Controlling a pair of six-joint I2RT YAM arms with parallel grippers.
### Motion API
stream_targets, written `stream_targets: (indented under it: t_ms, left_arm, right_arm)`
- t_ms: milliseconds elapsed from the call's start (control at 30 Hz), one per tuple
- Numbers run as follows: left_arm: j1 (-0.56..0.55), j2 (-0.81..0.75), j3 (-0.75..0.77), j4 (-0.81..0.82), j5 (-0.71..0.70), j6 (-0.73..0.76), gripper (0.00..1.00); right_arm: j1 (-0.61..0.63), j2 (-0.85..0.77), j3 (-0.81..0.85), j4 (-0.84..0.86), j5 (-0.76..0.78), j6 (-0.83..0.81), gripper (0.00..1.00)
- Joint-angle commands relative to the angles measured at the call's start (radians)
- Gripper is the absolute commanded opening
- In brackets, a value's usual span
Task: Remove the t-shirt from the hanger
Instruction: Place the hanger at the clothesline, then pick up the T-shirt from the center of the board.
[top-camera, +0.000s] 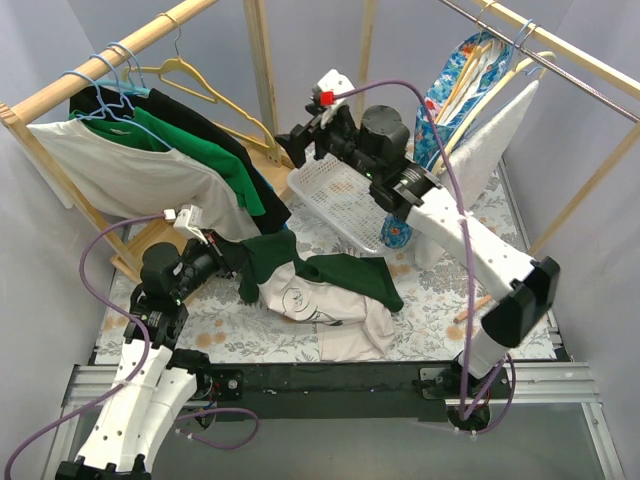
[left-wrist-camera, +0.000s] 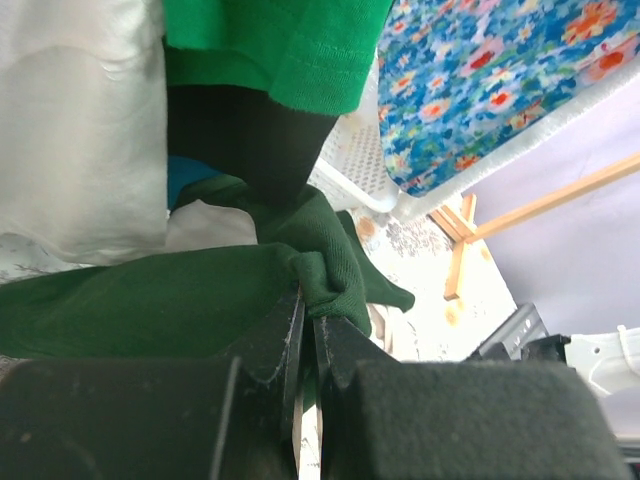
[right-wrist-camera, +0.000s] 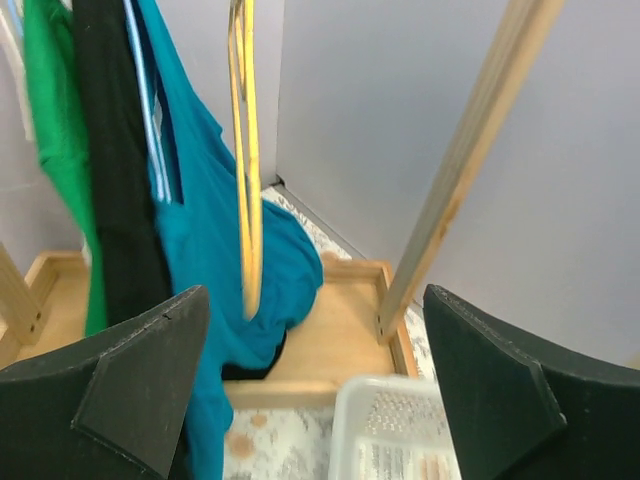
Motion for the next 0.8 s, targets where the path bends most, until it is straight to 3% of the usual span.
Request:
stream_targets:
  t_ms: [0,133,267,467,567,733,767]
  left_arm:
    - [0.001,0.050,-0.006,0.030,0.059,-0.010,0.00]
    - [-0.025,0.088,-0.025,0.048,0.042,-0.017,0.00]
    - [-0.155,0.140,-0.038,0.093,-0.035,-0.034,0.00]
    - [-0.405,0.326,-0.016,0.133,-0.299,-0.060,0.00]
    - [-0.459,0.410,0.001,0.117,-0.403,-0.080,0.01]
    - [-0.491,0.514,0.024,0.084,-0.437,-0.076,0.42]
    - [-0.497,0.521,0.032,0.055,-0.437,-0.065,0.56]
  right_arm:
    - [0.011,-0.179,-0.172,-0.075,0.059,0.012,0.95]
    - [0.045,-0.366,-0.354,-0.103,0.065,0.020,0.95]
    - [0.091,-0.472,-0.480,-0.189,0.044,0.041,0.92]
    - [0.152,-0.517,-0.618,-0.345,0.138,0.119,0.89]
    - [0.154,-0.531,-0.699,-0.396,0.180,0.161,0.89]
    - [0.152,-0.581,-0.810,-0.393,0.212,0.235,0.90]
    - [0.152,-0.589,-0.820,-0.391,0.215,0.239,0.90]
